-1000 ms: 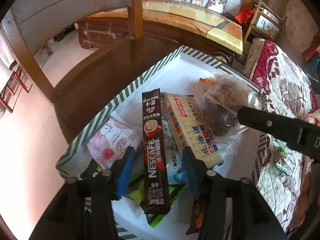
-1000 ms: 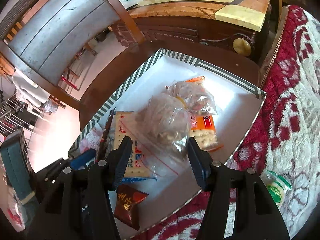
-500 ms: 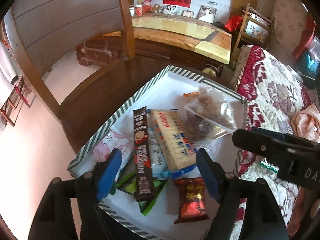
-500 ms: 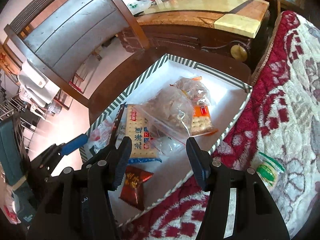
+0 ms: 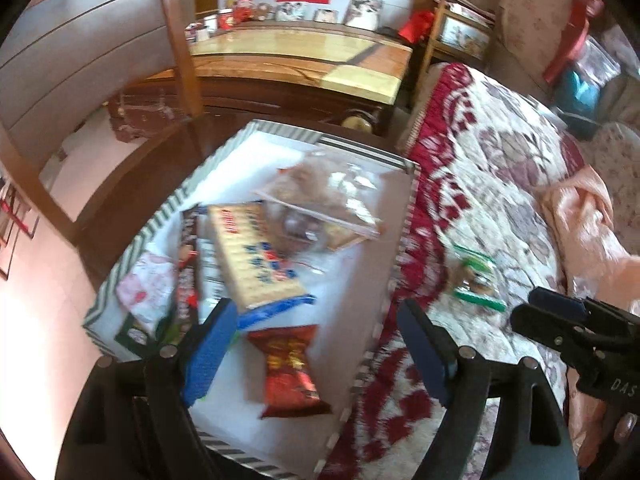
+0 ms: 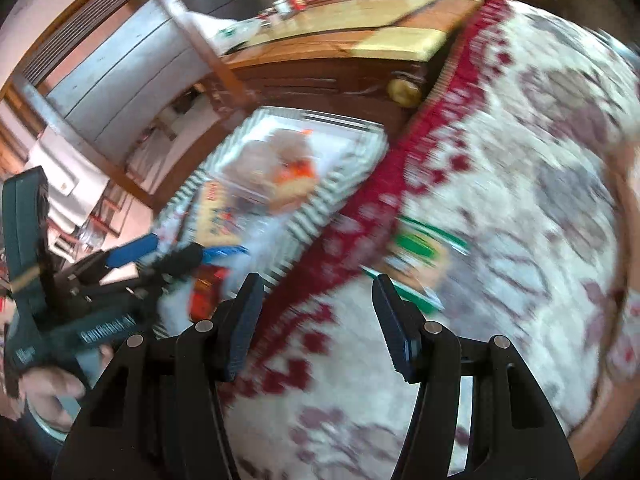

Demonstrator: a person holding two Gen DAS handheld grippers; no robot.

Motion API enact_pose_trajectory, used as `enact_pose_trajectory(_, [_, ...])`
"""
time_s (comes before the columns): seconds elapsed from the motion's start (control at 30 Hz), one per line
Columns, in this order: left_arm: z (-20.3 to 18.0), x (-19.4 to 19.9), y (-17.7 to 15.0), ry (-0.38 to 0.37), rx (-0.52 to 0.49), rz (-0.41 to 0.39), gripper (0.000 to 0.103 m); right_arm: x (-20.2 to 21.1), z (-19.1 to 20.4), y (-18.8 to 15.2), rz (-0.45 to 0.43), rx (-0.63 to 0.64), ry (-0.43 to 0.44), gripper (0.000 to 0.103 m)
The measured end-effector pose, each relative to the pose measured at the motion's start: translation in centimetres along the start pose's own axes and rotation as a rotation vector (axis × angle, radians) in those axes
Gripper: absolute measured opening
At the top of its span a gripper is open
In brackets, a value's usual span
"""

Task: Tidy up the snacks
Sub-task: 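Withdraw both tools from the tray toward the remaining snacks on the quilt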

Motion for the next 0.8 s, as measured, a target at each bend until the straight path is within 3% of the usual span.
enact_pose_trajectory(0.43, [-9.0, -2.9, 1.0, -0.122, -0.130, 0.074, 0.084, 4.8, -12.2, -4.6, -0.014, -0.184, -0.137, 0.057])
enact_pose_trajectory(0.57, [-11.2, -4.4, 1.8, -0.152, -0.152, 0.100, 0.084, 6.8, -14.8, -5.1, -0.060, -0.233, -0.177, 0.057])
enact_pose_trajectory(0.8, [-13.2, -6.8, 2.8, -0.163, -0.170, 0.137, 0.084, 10.4, -20.7, -4.9, -0.172, -0.351, -0.346, 0.061])
Point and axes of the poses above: each gripper's, at about its wrist camera, not at the fingertips, and x roughly against the way its jaws point, z to its left, y to its top, the point moved 3 cm from there along -x, roughly the way its jaws point, and after that the axes turned 9 degrees about -x, right-handed, at the moved point
